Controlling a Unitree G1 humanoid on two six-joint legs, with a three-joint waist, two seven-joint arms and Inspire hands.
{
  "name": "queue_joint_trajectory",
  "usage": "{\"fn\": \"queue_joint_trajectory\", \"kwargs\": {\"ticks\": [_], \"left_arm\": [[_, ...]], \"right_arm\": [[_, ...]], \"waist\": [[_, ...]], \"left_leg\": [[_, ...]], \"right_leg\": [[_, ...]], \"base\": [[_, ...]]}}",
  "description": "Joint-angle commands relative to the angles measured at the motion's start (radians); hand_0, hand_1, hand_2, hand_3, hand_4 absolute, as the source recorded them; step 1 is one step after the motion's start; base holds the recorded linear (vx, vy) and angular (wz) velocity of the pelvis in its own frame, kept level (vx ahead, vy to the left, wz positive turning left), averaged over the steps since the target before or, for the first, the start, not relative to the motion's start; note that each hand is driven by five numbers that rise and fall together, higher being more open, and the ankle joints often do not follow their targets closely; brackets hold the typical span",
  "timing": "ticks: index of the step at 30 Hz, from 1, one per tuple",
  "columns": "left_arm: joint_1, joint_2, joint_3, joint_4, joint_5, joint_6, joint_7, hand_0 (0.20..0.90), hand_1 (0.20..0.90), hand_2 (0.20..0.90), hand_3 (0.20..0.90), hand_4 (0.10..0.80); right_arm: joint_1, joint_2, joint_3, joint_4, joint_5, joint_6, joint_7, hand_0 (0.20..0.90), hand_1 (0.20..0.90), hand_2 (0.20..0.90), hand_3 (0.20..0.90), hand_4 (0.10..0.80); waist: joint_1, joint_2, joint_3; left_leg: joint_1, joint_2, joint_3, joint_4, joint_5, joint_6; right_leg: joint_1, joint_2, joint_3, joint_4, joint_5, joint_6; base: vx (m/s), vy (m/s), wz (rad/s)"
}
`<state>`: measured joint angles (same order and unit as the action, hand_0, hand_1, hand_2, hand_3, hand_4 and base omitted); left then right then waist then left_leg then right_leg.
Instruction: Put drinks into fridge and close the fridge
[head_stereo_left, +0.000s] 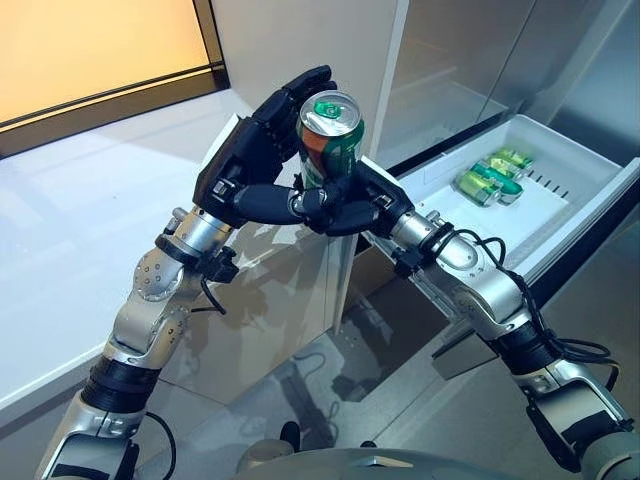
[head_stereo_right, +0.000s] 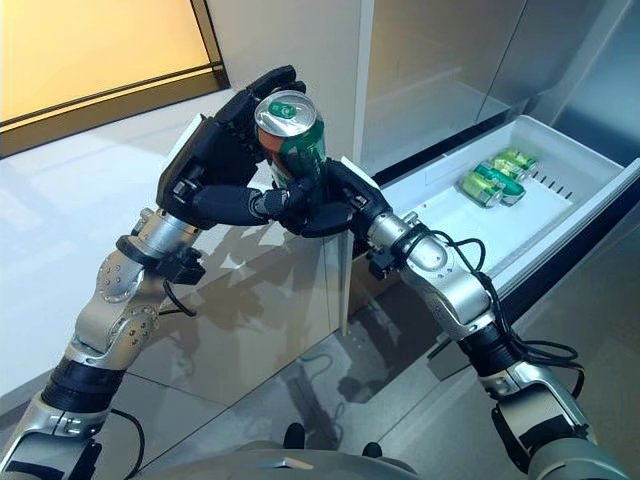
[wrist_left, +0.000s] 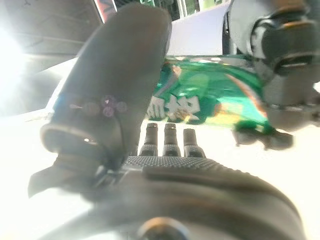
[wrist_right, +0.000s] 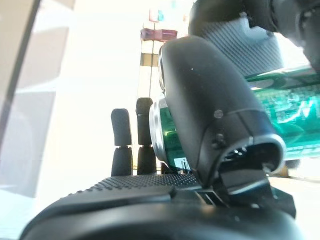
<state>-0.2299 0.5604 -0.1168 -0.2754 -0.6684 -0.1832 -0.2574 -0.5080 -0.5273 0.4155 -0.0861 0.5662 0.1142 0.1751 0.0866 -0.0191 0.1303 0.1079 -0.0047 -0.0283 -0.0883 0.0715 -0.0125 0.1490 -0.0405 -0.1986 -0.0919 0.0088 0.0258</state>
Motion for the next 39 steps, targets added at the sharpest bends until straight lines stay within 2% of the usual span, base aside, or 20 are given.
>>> {"fn": "queue_joint_trajectory", "kwargs": {"ticks": [1,6,9,10,11,12,13,14,15,16,17,18,20,21,24,26,27,31,35,39], "left_arm": [[-0.001,0.008,0.109,-0.001,-0.016,-0.126,0.08,0.9,0.9,0.9,0.9,0.8],[0.078,-0.016,0.161,0.019,-0.072,-0.1,0.045,0.9,0.9,0.9,0.9,0.8],[0.121,-0.058,0.18,0.019,-0.275,-0.066,-0.071,0.9,0.9,0.9,0.9,0.8],[0.154,-0.108,0.189,0.012,-0.428,-0.028,-0.164,0.9,0.9,0.9,0.9,0.8],[0.159,-0.114,0.189,0.011,-0.453,-0.021,-0.181,0.9,0.9,0.9,0.9,0.8],[0.17,-0.144,0.188,0.006,-0.522,0.003,-0.228,0.9,0.9,0.9,0.9,0.8],[0.191,-0.198,0.18,-0.004,-0.659,0.074,-0.315,0.9,0.9,0.9,0.9,0.8],[0.198,-0.211,0.177,-0.004,-0.709,0.105,-0.344,0.9,0.9,0.9,0.9,0.8],[0.214,-0.257,0.163,-0.002,-0.778,0.173,-0.43,0.9,0.9,0.9,0.9,0.8],[0.214,-0.258,0.163,-0.002,-0.778,0.174,-0.431,0.9,0.9,0.9,0.9,0.8],[0.232,-0.286,0.125,-0.001,-0.857,0.216,-0.487,0.9,0.9,0.9,0.9,0.8],[0.244,-0.304,0.107,0.014,-0.927,0.218,-0.53,0.9,0.9,0.9,0.9,0.8],[0.262,-0.319,0.093,0.035,-1.031,0.264,-0.565,0.9,0.9,0.9,0.9,0.8],[0.271,-0.337,0.083,0.076,-1.09,0.331,-0.61,0.9,0.9,0.9,0.9,0.8],[0.288,-0.362,0.041,0.124,-1.113,0.423,-0.674,0.9,0.9,0.9,0.9,0.8],[0.333,-0.373,0.001,0.178,-1.121,0.503,-0.74,0.9,0.9,0.9,0.9,0.8],[0.341,-0.374,-0.002,0.188,-1.118,0.515,-0.753,0.9,0.9,0.9,0.9,0.8],[0.412,-0.396,-0.023,0.338,-0.996,0.612,-0.867,0.9,0.9,0.9,0.9,0.8],[0.469,-0.434,-0.009,0.555,-0.846,0.632,-0.903,0.9,0.9,0.9,0.9,0.8],[0.485,-0.44,0.016,0.688,-0.699,0.554,-0.881,0.9,0.9,0.9,0.9,0.8]], "right_arm": [[-0.131,0.047,-0.204,-0.199,0.079,-0.225,-0.011,0.3,0.3,0.3,0.2,0.1],[-0.087,0.023,-0.257,-0.26,0.13,-0.196,-0.001,0.3,0.3,0.3,0.2,0.1],[-0.05,0.005,-0.297,-0.293,0.145,-0.184,0.011,0.3,0.3,0.3,0.2,0.1],[-0.018,0.004,-0.331,-0.311,0.152,-0.18,0.032,0.3,0.3,0.3,0.2,0.1],[-0.013,0.004,-0.336,-0.314,0.15,-0.179,0.035,0.3,0.3,0.3,0.2,0.1],[0.002,0.003,-0.347,-0.327,0.144,-0.174,0.034,0.3,0.3,0.3,0.2,0.1],[0.022,-0.008,-0.374,-0.345,0.152,-0.169,0.042,0.3,0.3,0.3,0.2,0.1],[0.029,-0.011,-0.381,-0.349,0.152,-0.169,0.046,0.3,0.3,0.3,0.2,0.1],[0.045,-0.022,-0.403,-0.366,0.149,-0.165,0.04,0.3,0.3,0.3,0.2,0.1],[0.045,-0.023,-0.403,-0.366,0.15,-0.165,0.04,0.3,0.3,0.3,0.2,0.1],[0.058,-0.046,-0.422,-0.381,0.16,-0.17,0.033,0.3,0.3,0.3,0.2,0.1],[0.065,-0.058,-0.437,-0.382,0.163,-0.174,0.03,0.3,0.3,0.3,0.2,0.1],[0.074,-0.067,-0.453,-0.381,0.168,-0.179,0.027,0.3,0.3,0.3,0.2,0.1],[0.085,-0.079,-0.472,-0.381,0.17,-0.182,0.019,0.3,0.3,0.3,0.2,0.1],[0.102,-0.087,-0.501,-0.383,0.164,-0.181,0.008,0.3,0.3,0.3,0.2,0.1],[0.14,-0.1,-0.541,-0.373,0.167,-0.19,0.017,0.3,0.3,0.3,0.2,0.1],[0.148,-0.103,-0.548,-0.372,0.169,-0.193,0.021,0.3,0.3,0.3,0.2,0.1],[0.235,-0.118,-0.613,-0.364,0.186,-0.214,0.064,0.3,0.3,0.3,0.2,0.1],[0.347,-0.124,-0.688,-0.34,0.202,-0.244,0.114,0.3,0.3,0.3,0.2,0.1],[0.414,-0.142,-0.738,-0.32,0.209,-0.264,0.121,0.3,0.3,0.3,0.2,0.1]], "waist": [[0.0,-0.007,-0.113],[0.0,-0.009,-0.111],[-0.003,-0.008,-0.112],[-0.009,-0.008,-0.112],[-0.009,-0.008,-0.113],[-0.012,-0.009,-0.113],[-0.021,-0.011,-0.111],[-0.022,-0.011,-0.111],[-0.031,-0.016,-0.11],[-0.03,-0.016,-0.111],[-0.04,-0.02,-0.107],[-0.046,-0.022,-0.106],[-0.051,-0.023,-0.104],[-0.061,-0.027,-0.103],[-0.07,-0.03,-0.103],[-0.084,-0.033,-0.101],[-0.086,-0.033,-0.1],[-0.107,-0.034,-0.091],[-0.127,-0.039,-0.087],[-0.142,-0.043,-0.086]], "left_leg": [[0.015,-0.037,-0.054,0.001,-0.107,0.012],[0.011,-0.037,-0.054,0.001,-0.107,0.013],[0.009,-0.036,-0.05,0.001,-0.107,0.012],[0.009,-0.036,-0.048,0.001,-0.109,0.012],[0.009,-0.036,-0.047,0.001,-0.109,0.012],[0.009,-0.035,-0.045,0.001,-0.11,0.011],[0.009,-0.035,-0.041,0.001,-0.111,0.011],[0.009,-0.035,-0.04,0.001,-0.112,0.011],[0.008,-0.035,-0.035,0.001,-0.114,0.01],[0.009,-0.035,-0.035,0.001,-0.115,0.01],[0.009,-0.035,-0.03,0.001,-0.117,0.009],[0.009,-0.034,-0.025,0.001,-0.119,0.009],[0.009,-0.033,-0.018,0.001,-0.121,0.008],[0.011,-0.032,-0.009,0.001,-0.125,0.007],[0.008,-0.03,0.0,0.001,-0.128,0.007],[0.005,-0.028,0.014,0.001,-0.131,0.005],[0.005,-0.028,0.016,0.001,-0.131,0.005],[0.0,-0.026,0.038,0.001,-0.132,0.006],[-0.002,-0.026,0.059,0.001,-0.136,0.01],[0.003,-0.023,0.072,0.001,-0.148,0.012]], "right_leg": [[-0.004,-0.002,0.029,0.009,-0.013,0.041],[-0.008,-0.001,0.029,0.009,-0.013,0.04],[-0.01,-0.001,0.031,0.007,-0.012,0.04],[-0.013,-0.001,0.035,0.008,-0.011,0.039],[-0.013,-0.001,0.036,0.008,-0.011,0.039],[-0.015,-0.001,0.037,0.009,-0.009,0.04],[-0.018,-0.001,0.043,0.009,-0.007,0.04],[-0.019,0.0,0.045,0.01,-0.007,0.039],[-0.022,0.001,0.051,0.009,-0.005,0.04],[-0.022,0.001,0.051,0.009,-0.005,0.04],[-0.024,0.003,0.058,0.008,-0.001,0.04],[-0.026,0.004,0.064,0.007,0.0,0.04],[-0.028,0.004,0.069,0.006,0.003,0.041],[-0.029,0.004,0.073,0.005,0.005,0.043],[-0.035,0.005,0.079,0.005,0.009,0.045],[-0.043,0.006,0.091,0.005,0.013,0.05],[-0.044,0.006,0.094,0.005,0.014,0.051],[-0.058,0.01,0.116,0.005,0.021,0.056],[-0.07,0.013,0.139,0.005,0.029,0.064],[-0.07,0.017,0.157,0.012,0.019,0.07]], "base": [[0.0,0.0,0.0],[-0.037,0.004,0.0],[-0.013,0.005,0.0],[0.0,0.0,0.0],[0.0,0.0,0.0],[0.0,0.0,0.0],[0.0,0.0,0.0],[-0.018,0.008,-0.03],[-0.009,0.002,-0.04],[-0.017,-0.002,-0.06],[-0.015,-0.001,-0.06],[-0.022,0.004,-0.07],[-0.014,0.011,-0.07],[-0.01,0.011,-0.09],[-0.012,0.006,-0.06],[-0.021,0.002,-0.1],[-0.026,0.003,-0.15],[-0.038,0.01,-0.17],[-0.027,0.005,-0.19],[0.002,-0.015,-0.21]]}}
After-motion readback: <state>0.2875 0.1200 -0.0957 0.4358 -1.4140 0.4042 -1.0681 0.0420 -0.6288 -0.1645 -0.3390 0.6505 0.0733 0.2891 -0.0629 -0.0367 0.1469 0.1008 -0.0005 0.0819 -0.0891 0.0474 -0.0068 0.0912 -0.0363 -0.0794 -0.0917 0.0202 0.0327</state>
